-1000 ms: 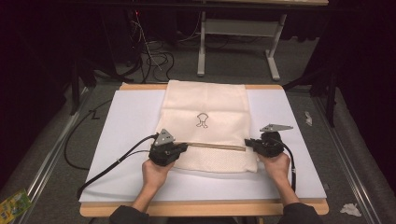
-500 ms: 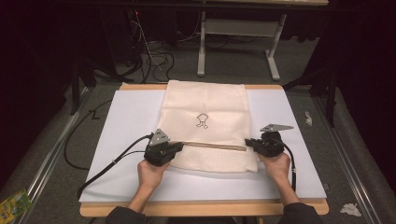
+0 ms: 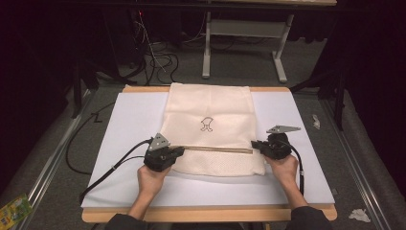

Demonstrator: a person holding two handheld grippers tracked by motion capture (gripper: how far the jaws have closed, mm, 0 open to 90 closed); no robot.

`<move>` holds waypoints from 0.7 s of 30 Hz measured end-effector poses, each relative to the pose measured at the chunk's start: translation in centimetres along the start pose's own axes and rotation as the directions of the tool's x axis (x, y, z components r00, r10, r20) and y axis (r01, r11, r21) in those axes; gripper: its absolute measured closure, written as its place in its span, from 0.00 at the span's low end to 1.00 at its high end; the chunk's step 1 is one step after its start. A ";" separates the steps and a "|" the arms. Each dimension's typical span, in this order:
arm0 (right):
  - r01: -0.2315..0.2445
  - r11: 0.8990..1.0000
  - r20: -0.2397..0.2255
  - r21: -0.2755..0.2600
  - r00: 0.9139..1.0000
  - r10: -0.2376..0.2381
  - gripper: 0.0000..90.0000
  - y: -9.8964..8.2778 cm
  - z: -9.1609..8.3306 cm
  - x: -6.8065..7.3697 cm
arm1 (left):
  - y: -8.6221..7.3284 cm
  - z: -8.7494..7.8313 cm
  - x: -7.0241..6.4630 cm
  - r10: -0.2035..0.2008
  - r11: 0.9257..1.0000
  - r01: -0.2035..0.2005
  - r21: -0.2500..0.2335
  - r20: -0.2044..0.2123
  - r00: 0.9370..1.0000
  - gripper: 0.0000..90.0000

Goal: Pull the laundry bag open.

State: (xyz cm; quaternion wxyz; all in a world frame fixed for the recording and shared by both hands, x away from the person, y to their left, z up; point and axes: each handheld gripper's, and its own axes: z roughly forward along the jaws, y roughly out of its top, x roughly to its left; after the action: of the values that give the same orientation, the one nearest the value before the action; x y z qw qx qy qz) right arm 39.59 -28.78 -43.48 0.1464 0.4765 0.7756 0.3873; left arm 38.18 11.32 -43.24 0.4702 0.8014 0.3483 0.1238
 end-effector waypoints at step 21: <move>0.002 1.000 0.009 0.001 1.000 -0.002 0.98 0.1 0.0 -0.1 | -0.6 -1.2 1.4 -0.033 0.999 0.033 -0.018 -0.029 0.999 0.97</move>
State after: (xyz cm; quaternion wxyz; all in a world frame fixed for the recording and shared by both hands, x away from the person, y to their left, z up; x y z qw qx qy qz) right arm 39.71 -28.83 -43.46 0.1502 0.4774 0.7756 0.3847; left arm 38.31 13.21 -43.32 0.4737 0.7896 0.3673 0.1309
